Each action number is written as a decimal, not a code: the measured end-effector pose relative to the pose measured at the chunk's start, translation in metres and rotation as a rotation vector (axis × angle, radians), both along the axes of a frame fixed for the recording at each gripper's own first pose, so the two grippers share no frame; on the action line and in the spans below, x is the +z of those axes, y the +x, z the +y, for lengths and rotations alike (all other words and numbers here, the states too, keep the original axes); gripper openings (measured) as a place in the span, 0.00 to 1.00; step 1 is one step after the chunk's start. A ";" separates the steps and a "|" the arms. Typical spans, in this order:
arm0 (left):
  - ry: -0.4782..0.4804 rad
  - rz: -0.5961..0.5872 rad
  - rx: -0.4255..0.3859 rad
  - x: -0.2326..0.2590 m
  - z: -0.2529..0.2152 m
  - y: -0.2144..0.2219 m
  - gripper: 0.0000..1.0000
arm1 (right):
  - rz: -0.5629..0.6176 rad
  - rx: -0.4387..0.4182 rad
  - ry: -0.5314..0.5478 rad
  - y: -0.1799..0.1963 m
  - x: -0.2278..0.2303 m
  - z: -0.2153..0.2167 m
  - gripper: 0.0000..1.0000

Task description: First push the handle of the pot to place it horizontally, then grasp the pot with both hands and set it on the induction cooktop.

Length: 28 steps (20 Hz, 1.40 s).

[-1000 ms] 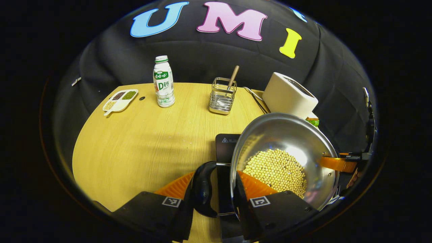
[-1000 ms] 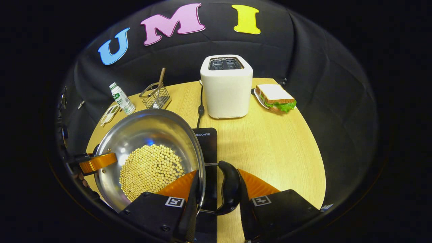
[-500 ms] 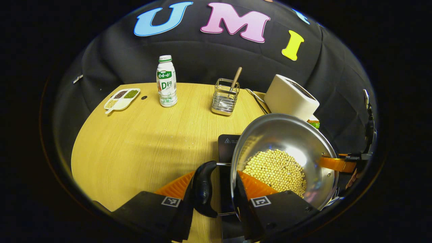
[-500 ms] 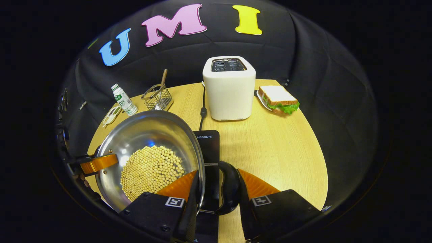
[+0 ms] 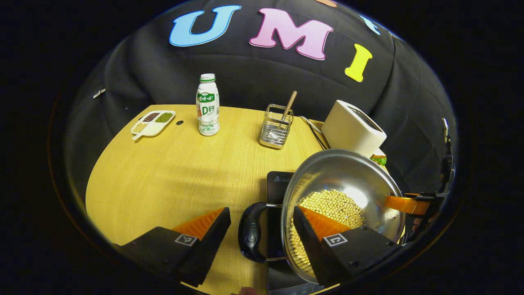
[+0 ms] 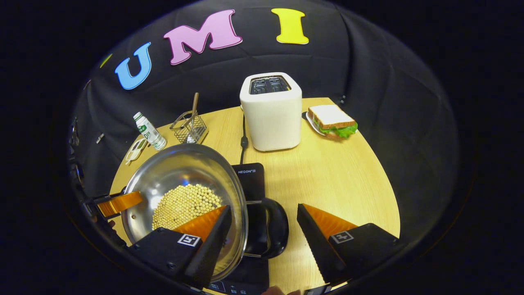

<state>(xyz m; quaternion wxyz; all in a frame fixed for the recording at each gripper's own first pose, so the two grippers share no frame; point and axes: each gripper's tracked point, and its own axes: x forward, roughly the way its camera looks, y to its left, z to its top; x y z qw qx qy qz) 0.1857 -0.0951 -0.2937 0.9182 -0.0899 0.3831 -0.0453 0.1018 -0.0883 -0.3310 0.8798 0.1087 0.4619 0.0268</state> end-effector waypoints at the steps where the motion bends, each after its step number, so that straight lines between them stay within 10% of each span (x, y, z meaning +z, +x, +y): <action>1: 0.018 -0.010 0.001 0.004 0.003 -0.001 0.96 | -0.016 -0.004 -0.006 0.000 0.004 -0.001 0.99; 28: 0.113 -0.636 0.022 0.266 0.086 -0.135 0.95 | -0.649 -0.135 -0.111 -0.073 0.289 0.028 0.98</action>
